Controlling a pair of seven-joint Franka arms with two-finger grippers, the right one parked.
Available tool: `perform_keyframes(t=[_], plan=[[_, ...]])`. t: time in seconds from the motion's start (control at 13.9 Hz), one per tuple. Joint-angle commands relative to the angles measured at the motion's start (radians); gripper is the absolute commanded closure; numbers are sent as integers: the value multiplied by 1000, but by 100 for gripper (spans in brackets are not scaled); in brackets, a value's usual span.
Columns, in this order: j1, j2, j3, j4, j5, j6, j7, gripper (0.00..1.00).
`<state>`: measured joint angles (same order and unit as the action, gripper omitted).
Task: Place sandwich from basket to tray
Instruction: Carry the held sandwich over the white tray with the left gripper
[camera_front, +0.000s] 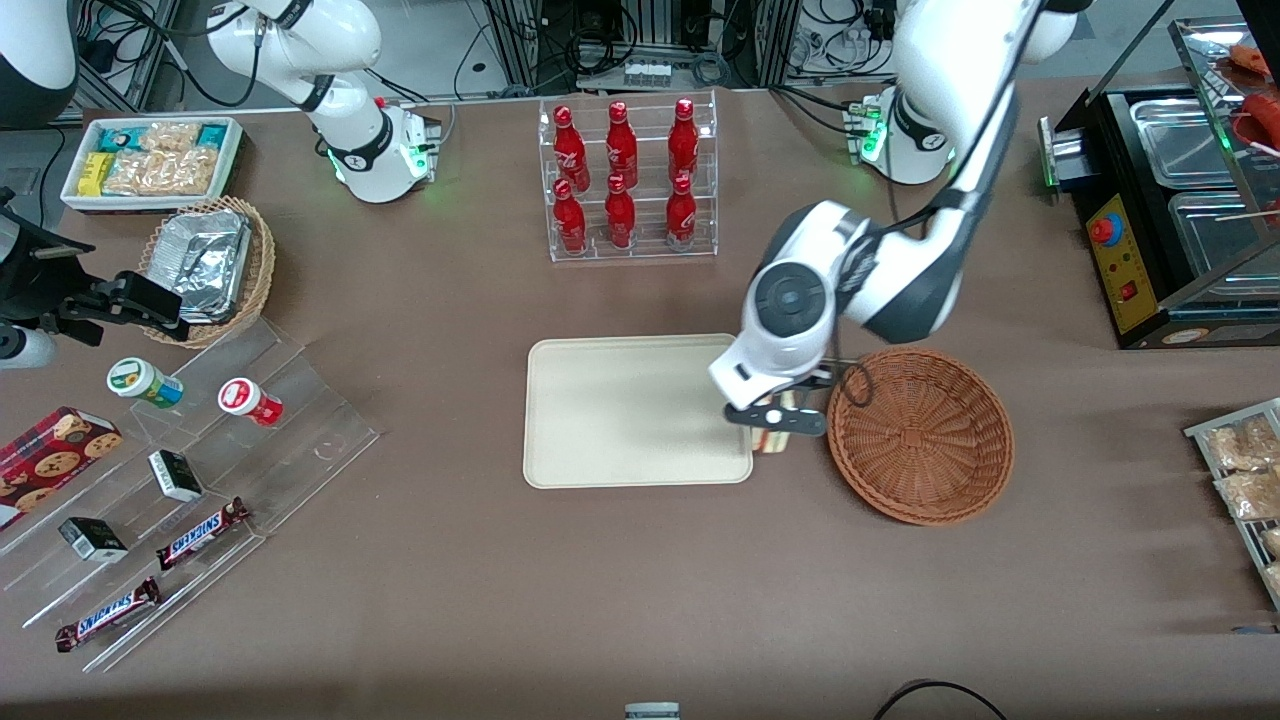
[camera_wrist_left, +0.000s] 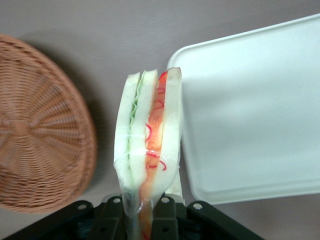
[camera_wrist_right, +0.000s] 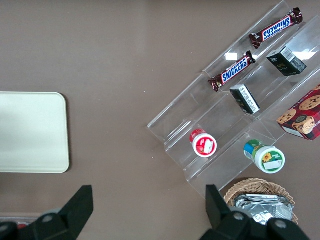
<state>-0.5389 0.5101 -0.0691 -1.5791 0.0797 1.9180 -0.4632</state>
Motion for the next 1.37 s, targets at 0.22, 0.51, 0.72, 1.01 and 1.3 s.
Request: perform_keyframes(t=[0.22,0.51,0.72,1.01,1.3], plan=[[-81,177,15,177,-26,47,-207,100],[-111,215,15,185,-26,82,-230,100],[-131,254,15,185,-26,119,-238,100],[-154,284,15,185,-21,130,-255,100],[-159,289,17,185,-26,133,-262,27]])
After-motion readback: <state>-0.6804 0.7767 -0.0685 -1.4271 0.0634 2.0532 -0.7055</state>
